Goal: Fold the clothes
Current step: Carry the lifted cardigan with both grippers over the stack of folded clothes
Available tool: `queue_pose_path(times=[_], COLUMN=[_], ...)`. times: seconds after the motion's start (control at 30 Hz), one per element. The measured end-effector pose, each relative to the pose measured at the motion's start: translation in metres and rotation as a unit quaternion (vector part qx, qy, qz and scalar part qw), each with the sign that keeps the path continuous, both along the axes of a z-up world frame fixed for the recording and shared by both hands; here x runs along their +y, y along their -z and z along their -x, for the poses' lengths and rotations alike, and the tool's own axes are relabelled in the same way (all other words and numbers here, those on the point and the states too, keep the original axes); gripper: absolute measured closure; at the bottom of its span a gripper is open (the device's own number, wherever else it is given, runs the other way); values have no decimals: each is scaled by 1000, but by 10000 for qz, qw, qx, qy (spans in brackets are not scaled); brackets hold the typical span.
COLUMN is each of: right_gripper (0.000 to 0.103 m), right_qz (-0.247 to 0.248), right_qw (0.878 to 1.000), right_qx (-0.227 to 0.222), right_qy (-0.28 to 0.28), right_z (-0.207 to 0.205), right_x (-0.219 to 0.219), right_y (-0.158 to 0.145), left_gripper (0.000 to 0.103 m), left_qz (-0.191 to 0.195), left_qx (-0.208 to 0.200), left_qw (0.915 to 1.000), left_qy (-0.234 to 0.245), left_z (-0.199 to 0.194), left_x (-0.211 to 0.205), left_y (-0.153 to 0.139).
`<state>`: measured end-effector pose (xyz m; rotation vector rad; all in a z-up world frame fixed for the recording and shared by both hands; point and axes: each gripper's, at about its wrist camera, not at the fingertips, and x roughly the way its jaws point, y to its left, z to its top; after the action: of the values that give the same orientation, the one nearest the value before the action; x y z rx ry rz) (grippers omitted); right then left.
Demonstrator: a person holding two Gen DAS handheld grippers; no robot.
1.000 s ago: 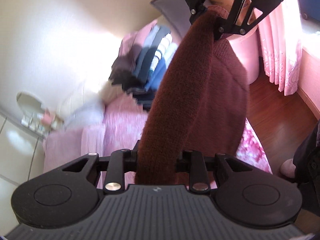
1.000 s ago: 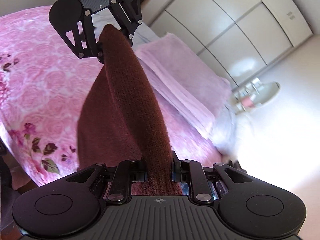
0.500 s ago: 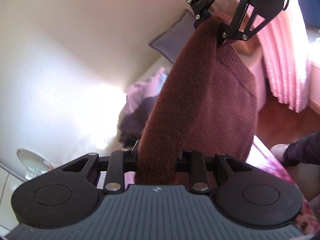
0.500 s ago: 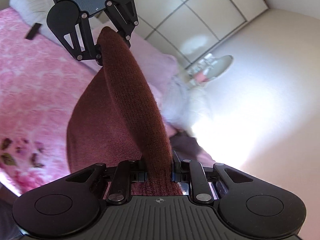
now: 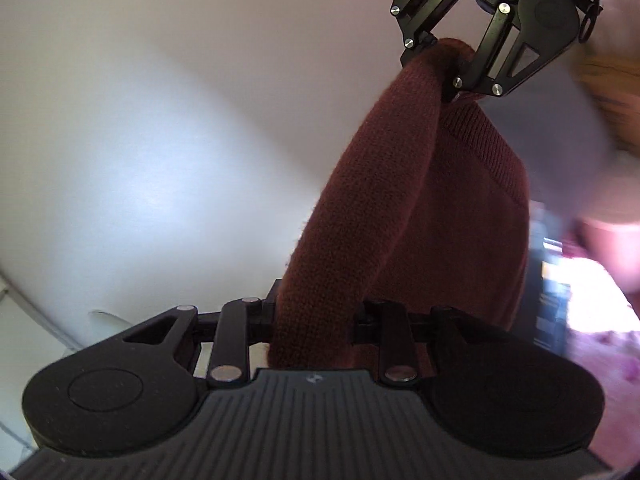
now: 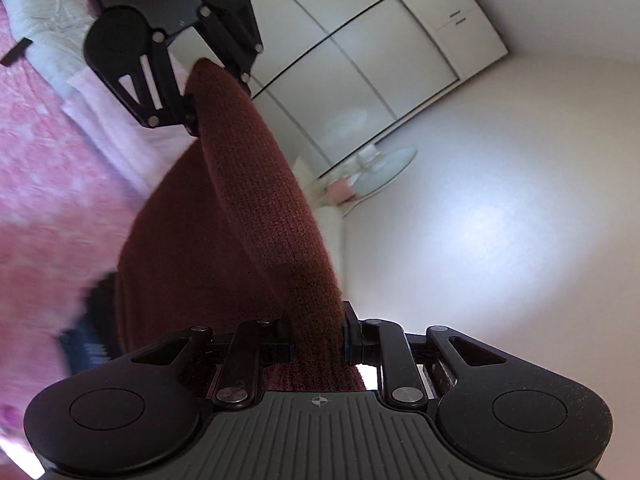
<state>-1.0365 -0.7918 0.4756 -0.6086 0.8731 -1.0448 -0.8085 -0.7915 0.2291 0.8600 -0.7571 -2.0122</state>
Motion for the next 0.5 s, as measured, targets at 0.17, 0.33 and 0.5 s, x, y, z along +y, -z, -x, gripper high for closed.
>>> queue_pose_path(times=[0.17, 0.33, 0.5], right_gripper=[85, 84, 83], right_qz=[685, -696, -1347], right_qw=[9973, 9958, 9859], right_qx=[77, 352, 768], right_qy=[-254, -484, -624], right_z=[34, 46, 54], right_x=[-56, -75, -55], right_y=[16, 142, 217], left_gripper=[78, 78, 77], left_qz=[278, -1131, -1356], left_qx=[-136, -900, -1185], left_qw=[9987, 9882, 9825], left_qy=[-405, -512, -468], left_z=[34, 55, 64], left_x=[-47, -60, -38], left_y=[48, 201, 272])
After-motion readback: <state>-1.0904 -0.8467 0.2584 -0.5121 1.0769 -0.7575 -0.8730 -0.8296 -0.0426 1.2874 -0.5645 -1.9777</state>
